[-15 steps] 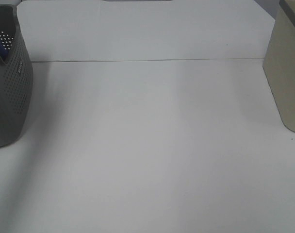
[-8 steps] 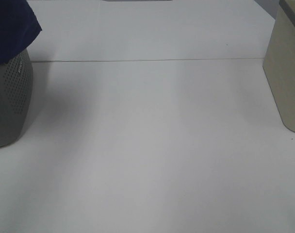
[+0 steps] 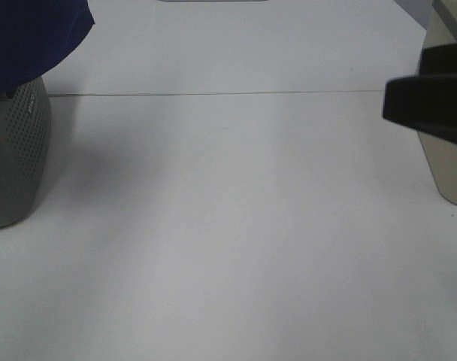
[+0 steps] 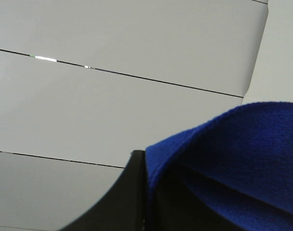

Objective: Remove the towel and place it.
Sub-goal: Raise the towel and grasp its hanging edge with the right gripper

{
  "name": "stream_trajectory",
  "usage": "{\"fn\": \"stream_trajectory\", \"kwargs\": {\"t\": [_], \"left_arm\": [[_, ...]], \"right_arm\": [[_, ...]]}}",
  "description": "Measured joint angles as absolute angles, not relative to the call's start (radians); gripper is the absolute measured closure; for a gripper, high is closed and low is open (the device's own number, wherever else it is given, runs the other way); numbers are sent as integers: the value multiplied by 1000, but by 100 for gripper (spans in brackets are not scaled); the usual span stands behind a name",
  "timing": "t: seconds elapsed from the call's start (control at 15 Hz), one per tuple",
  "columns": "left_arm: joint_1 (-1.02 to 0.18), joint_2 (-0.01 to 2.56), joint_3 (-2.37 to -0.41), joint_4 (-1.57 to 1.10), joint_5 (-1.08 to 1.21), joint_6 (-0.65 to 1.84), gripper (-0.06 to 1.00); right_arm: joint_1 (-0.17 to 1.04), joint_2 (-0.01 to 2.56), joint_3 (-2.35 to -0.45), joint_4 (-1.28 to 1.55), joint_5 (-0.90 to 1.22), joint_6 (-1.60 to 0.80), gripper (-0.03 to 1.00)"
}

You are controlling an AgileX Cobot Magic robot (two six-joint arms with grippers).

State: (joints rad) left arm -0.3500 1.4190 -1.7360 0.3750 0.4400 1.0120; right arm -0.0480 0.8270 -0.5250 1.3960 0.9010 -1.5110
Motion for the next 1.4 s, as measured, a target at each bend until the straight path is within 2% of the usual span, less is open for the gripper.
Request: {"fn": "stream_trajectory", "kwargs": {"t": [0.13,0.2,0.53,0.8,1.0,1.4], "left_arm": [[-413,1423,-1736,374,420,1064,94],[-437,1427,-1736,374,415,1095,94],[-516,1456,-1736,372,390,1155,94],[-554,1456,-1738,370,370,1157,94],[-556,1456,-1739,345,370,1157,94],[-556,1458,-1734,321,380,1158,94]], "right_arm": [[-48,1102,-599,1528,970,-1765,16],[-36,1196,-661,1538,1011,-1803,16],[223,1572,-1071,1480,943,-1800,16],[319,1757,-1262,1438,939,-1788,17],[340,1873,-1385,1443,908,-1789,18],[407,2006,-1499,1468,904,-1769,18]]}}
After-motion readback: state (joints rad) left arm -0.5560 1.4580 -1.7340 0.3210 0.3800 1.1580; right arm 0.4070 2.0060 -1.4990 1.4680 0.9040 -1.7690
